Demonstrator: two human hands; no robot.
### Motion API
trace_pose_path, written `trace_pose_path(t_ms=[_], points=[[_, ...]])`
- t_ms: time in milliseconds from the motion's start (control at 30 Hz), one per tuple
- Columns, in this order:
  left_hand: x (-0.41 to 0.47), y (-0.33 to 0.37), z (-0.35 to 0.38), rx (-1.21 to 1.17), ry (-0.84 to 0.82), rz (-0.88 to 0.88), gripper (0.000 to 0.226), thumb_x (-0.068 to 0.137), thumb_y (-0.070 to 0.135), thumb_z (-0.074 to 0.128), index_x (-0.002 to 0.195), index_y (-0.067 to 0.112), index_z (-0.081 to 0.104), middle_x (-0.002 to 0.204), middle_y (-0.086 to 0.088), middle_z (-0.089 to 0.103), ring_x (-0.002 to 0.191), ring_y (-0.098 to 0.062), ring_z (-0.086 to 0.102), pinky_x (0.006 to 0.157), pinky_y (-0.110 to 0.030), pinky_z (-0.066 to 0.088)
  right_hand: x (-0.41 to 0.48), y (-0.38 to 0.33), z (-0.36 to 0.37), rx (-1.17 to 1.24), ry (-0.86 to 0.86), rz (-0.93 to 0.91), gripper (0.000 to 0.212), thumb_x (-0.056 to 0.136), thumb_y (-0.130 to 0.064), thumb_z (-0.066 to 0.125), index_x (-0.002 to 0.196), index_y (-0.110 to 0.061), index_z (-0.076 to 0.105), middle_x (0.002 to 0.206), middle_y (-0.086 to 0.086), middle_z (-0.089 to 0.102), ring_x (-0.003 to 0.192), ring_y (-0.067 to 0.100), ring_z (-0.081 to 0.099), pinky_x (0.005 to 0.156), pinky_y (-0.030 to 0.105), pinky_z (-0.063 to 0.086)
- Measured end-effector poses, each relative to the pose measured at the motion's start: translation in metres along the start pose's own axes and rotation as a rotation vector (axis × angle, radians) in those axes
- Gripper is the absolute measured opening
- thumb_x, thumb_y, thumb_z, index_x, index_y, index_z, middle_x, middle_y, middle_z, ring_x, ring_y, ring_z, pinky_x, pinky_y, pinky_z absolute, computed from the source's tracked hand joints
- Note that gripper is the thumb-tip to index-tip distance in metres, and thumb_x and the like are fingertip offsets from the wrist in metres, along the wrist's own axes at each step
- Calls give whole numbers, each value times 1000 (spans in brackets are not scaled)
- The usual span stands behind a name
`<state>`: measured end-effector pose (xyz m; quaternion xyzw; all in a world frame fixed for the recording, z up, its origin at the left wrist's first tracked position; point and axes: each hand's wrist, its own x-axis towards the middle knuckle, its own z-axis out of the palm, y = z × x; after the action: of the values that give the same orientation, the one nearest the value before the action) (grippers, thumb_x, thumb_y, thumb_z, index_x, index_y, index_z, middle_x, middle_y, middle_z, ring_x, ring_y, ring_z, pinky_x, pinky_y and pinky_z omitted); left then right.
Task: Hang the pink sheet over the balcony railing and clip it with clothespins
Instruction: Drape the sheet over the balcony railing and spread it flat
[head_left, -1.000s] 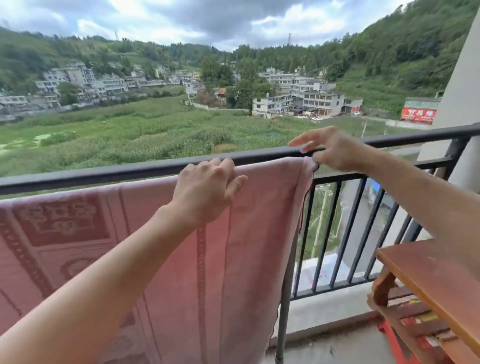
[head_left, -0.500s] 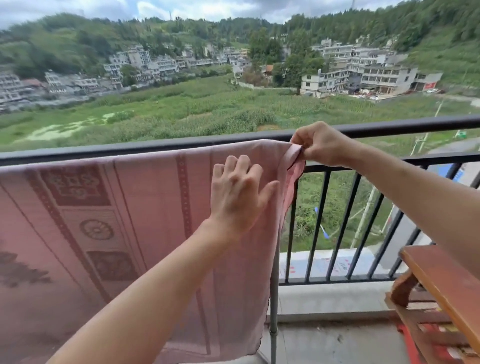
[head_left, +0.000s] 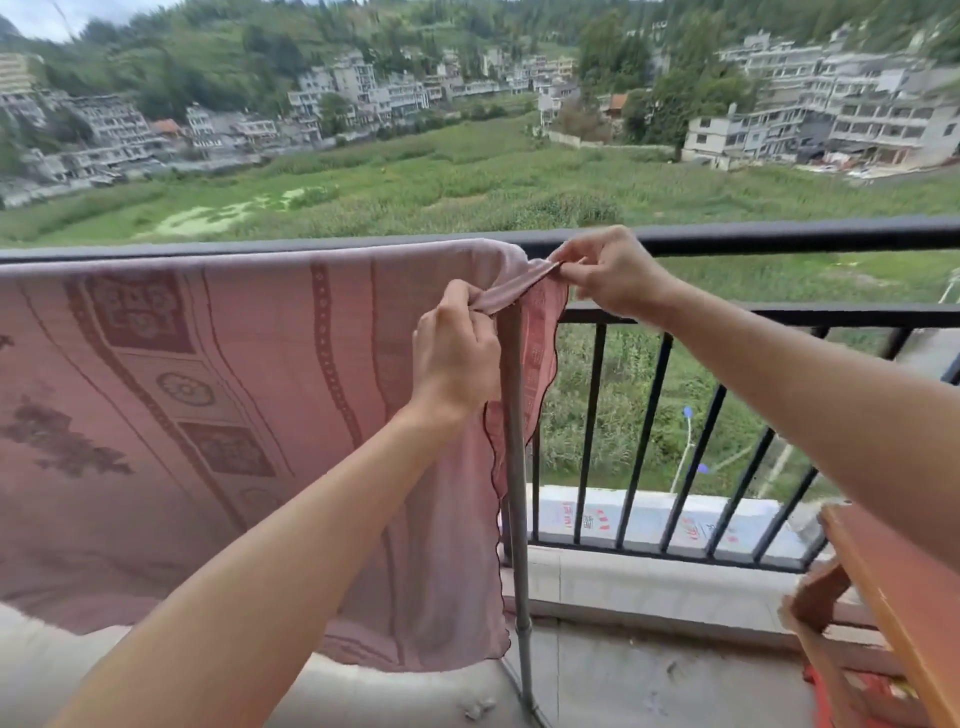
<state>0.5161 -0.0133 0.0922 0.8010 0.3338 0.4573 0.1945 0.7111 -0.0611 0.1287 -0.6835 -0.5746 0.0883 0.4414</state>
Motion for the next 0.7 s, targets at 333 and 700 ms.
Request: trace_pose_path(t_ms=[333, 700], points=[[-26, 18, -10, 748, 114, 218, 21, 72, -7, 66, 87, 7, 60, 81, -8, 56, 64, -30, 60, 48, -30, 35, 10, 21, -36, -143, 221, -446, 19, 91, -2, 60, 107, -2, 70, 91, -4, 67, 73, 12, 65, 68, 15, 56], [-43, 44, -19, 660, 61, 159, 10, 83, 14, 67, 74, 9, 68, 73, -5, 66, 65, -34, 63, 59, -42, 52, 34, 40, -35, -268, 171, -323, 19, 95, -15, 57, 103, -3, 69, 98, 12, 73, 73, 19, 62, 64, 29, 50]])
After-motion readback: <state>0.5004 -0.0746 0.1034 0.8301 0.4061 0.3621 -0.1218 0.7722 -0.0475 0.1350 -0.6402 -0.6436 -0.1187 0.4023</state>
